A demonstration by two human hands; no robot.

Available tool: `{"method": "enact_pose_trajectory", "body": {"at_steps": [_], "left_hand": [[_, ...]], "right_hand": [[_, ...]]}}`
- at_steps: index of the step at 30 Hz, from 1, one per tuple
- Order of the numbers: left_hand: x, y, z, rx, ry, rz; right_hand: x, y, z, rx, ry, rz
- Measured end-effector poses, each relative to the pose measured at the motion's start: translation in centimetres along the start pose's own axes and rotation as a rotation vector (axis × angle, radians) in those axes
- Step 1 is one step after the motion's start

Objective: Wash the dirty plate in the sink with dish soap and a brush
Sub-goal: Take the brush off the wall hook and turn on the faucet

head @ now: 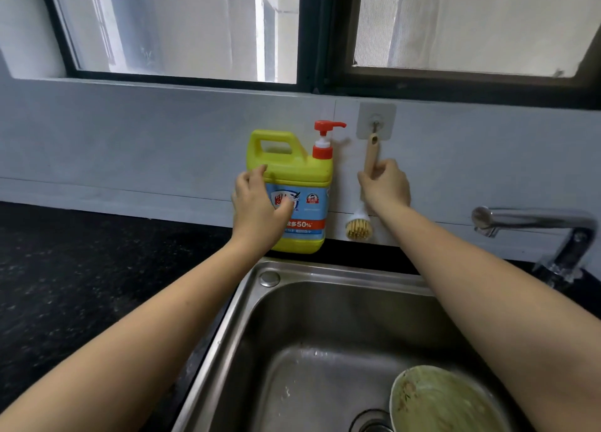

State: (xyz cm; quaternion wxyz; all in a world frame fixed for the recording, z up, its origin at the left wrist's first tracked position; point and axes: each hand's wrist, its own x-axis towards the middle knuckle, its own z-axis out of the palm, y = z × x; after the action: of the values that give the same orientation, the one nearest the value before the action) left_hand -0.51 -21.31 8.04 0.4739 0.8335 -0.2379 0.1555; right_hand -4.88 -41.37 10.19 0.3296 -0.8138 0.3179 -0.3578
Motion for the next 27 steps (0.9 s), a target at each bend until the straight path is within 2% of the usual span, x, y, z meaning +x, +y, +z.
{"method": "enact_pose_trajectory", "body": {"at_steps": [3, 8, 16, 22, 25, 27], "left_hand": [[1.8, 2.1, 0.2, 0.057, 0.003, 0.170], [5.6, 5.7, 1.4, 0.120, -0.023, 0.281], [9.0, 7.2, 2.1, 0.132, -0.032, 0.165], [9.5, 7.2, 1.5, 0.226, -0.139, 0.142], [8.9, 7.2, 1.5, 0.265, -0.070, 0.138], [7.6, 7.3, 1.9, 0.300, 0.016, 0.215]], "right_hand": [[0.8, 0.1, -0.3, -0.056, -0.043, -0.031], [0.9, 0.1, -0.5, 0.032, -0.064, -0.021], [0.1, 0.5, -0.9, 0.197, -0.015, -0.128], [0.4, 0.3, -1.1, 0.403, 0.017, -0.022], [0.3, -0.2, -1.3, 0.545, -0.042, 0.052], [0.0, -0.4, -1.4, 0.595, -0.061, 0.080]]}}
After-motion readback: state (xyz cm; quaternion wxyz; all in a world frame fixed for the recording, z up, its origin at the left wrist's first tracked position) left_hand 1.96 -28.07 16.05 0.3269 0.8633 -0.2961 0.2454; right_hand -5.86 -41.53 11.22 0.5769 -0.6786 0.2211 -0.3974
